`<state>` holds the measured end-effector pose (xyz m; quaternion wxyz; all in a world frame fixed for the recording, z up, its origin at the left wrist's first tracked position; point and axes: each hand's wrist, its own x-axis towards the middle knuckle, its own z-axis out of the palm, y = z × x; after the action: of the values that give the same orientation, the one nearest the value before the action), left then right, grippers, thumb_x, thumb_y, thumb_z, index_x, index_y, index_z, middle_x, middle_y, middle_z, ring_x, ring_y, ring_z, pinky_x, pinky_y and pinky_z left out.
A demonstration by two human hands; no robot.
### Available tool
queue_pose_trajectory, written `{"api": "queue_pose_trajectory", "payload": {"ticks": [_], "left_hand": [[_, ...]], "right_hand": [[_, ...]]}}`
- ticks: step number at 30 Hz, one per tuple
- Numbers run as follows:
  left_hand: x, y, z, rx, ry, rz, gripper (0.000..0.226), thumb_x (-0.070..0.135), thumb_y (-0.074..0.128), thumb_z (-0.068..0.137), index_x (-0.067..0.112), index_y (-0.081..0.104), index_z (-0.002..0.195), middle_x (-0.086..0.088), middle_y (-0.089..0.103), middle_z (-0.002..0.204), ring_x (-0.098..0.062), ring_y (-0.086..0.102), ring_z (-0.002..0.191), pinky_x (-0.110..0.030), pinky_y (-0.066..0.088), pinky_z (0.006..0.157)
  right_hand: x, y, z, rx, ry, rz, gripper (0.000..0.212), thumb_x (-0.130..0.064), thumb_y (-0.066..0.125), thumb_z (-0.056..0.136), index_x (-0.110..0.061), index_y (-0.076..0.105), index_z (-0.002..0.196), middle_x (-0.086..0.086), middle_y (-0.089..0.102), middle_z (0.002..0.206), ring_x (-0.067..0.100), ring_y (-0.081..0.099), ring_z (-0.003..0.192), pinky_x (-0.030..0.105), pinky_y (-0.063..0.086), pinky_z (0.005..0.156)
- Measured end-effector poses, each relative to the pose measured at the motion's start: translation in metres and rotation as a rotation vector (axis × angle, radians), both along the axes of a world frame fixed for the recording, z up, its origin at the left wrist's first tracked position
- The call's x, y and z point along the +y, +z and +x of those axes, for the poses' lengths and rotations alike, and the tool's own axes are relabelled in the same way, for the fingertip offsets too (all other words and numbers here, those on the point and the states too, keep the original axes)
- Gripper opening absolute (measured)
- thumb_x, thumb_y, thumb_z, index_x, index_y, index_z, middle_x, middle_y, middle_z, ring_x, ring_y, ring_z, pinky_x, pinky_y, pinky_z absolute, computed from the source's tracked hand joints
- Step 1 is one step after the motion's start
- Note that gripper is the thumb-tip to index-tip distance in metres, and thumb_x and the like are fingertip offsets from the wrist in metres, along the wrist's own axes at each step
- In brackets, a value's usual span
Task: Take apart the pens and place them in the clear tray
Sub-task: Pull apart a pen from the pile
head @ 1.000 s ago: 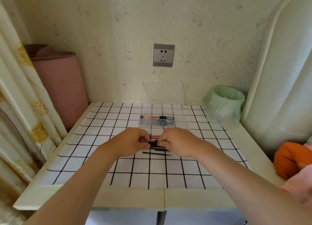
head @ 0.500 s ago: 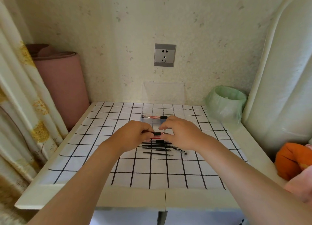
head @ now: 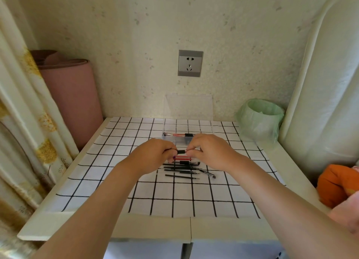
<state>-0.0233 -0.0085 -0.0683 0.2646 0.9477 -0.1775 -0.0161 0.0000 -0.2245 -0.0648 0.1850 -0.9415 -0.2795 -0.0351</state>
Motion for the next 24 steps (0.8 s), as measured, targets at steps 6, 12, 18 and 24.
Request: {"api": "queue_pose_trajectory", "payload": {"ticks": [6,12,18,24], "left_hand": [[0.005,0.001,0.000,0.004,0.070,0.125,0.024,0.031,0.039,0.102,0.028,0.062,0.093,0.011,0.068,0.086,-0.006,0.059,0.076,-0.025,0.047,0.069],[0.014,-0.006,0.003,0.038,0.153,0.240,0.016,0.032,0.042,0.100,0.030,0.057,0.105,0.013,0.056,0.080,-0.007,0.053,0.076,-0.024,0.039,0.064],[0.012,-0.003,0.004,0.064,0.166,0.227,0.016,0.047,0.051,0.094,0.037,0.059,0.104,0.012,0.061,0.092,-0.011,0.058,0.091,-0.027,0.044,0.077],[0.006,-0.003,0.004,0.062,0.105,0.294,0.026,0.056,0.057,0.088,0.036,0.068,0.102,0.015,0.059,0.079,-0.005,0.055,0.078,-0.024,0.041,0.065]], "right_hand": [[-0.014,0.008,0.001,-0.008,-0.130,-0.042,0.015,-0.036,0.075,0.080,-0.033,0.061,0.084,-0.014,0.059,0.094,0.008,0.054,0.084,0.028,0.041,0.068],[-0.035,0.005,0.005,0.150,-0.232,-0.263,0.005,-0.037,0.070,0.084,-0.036,0.065,0.083,-0.015,0.060,0.087,0.010,0.058,0.086,0.027,0.044,0.069],[-0.043,0.007,0.007,0.178,-0.248,-0.214,0.004,-0.040,0.072,0.083,-0.037,0.068,0.082,-0.017,0.061,0.085,0.009,0.060,0.087,0.030,0.052,0.078],[-0.037,0.006,0.003,0.174,-0.184,-0.165,0.006,-0.038,0.071,0.084,-0.035,0.073,0.089,-0.018,0.063,0.084,0.004,0.057,0.082,0.023,0.041,0.064]]}}
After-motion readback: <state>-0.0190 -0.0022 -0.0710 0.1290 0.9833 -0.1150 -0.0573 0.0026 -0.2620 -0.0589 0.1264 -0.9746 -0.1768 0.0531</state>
